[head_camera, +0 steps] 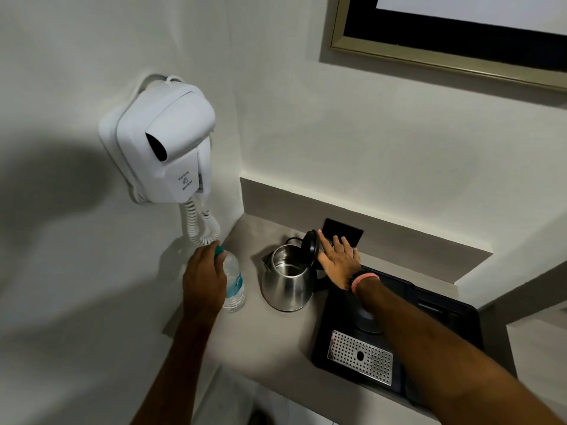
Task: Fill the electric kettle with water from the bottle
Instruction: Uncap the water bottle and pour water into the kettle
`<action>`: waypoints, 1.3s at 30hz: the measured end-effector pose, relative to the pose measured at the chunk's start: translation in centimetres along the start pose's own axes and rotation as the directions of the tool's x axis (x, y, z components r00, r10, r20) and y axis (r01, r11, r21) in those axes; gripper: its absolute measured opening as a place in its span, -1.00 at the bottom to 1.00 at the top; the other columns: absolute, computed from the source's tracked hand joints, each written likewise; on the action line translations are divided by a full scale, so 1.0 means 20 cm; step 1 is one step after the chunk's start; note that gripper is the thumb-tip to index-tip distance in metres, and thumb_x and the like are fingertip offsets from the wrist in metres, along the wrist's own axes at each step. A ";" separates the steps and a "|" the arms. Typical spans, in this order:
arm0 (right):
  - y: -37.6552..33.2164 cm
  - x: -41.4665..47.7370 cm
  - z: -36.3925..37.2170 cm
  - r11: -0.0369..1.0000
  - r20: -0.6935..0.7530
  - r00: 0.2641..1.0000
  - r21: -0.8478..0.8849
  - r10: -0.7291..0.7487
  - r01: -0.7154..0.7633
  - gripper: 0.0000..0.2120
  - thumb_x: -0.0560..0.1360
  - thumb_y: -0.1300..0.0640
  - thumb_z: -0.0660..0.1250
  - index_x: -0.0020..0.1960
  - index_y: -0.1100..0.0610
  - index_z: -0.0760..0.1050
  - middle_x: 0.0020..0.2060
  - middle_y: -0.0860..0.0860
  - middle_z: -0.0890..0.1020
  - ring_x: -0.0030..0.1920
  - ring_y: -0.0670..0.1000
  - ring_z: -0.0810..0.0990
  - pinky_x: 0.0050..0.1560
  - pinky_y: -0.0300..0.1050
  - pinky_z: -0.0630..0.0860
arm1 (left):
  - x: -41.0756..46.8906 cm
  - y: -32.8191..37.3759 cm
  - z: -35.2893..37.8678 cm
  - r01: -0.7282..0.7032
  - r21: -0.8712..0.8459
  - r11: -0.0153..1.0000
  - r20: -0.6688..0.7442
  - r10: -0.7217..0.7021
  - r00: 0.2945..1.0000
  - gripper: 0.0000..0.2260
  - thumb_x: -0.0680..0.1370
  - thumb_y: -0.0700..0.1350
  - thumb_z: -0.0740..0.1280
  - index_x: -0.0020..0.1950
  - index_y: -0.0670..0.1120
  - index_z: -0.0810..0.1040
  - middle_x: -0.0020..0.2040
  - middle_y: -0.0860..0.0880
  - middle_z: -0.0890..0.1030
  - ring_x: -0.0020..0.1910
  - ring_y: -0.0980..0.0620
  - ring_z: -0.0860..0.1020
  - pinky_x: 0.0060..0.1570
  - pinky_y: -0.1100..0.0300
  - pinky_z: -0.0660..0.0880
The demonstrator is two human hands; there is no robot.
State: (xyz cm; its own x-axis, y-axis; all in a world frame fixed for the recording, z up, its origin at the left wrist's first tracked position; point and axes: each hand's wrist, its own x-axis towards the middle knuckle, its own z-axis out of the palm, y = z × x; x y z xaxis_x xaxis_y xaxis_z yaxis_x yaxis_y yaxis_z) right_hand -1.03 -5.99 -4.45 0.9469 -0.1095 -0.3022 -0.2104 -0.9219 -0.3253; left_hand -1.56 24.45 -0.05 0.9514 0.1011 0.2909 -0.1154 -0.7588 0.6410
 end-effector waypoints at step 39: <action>0.03 0.03 0.02 0.997 0.003 0.998 -0.053 0.055 -0.055 -0.35 0.44 -0.45 -0.30 0.49 -0.34 -0.34 0.60 0.17 -0.09 0.58 0.20 -0.23 0.48 0.37 -0.25 | -0.51 -0.34 0.72 -0.014 0.181 0.983 0.424 -0.065 0.903 -0.66 0.50 -0.18 0.45 0.25 -0.22 0.58 0.24 -0.22 0.57 0.22 -0.23 0.51 0.29 -0.04 0.40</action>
State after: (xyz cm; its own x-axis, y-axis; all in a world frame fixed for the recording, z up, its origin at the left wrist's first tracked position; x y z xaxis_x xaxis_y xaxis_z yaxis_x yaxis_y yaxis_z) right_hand -0.80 -6.48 -5.24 0.9331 -0.1590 -0.3227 -0.2491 -0.9328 -0.2606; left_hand -6.29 19.23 -17.60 0.9879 -0.1327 -0.0801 -0.0757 -0.8639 0.4980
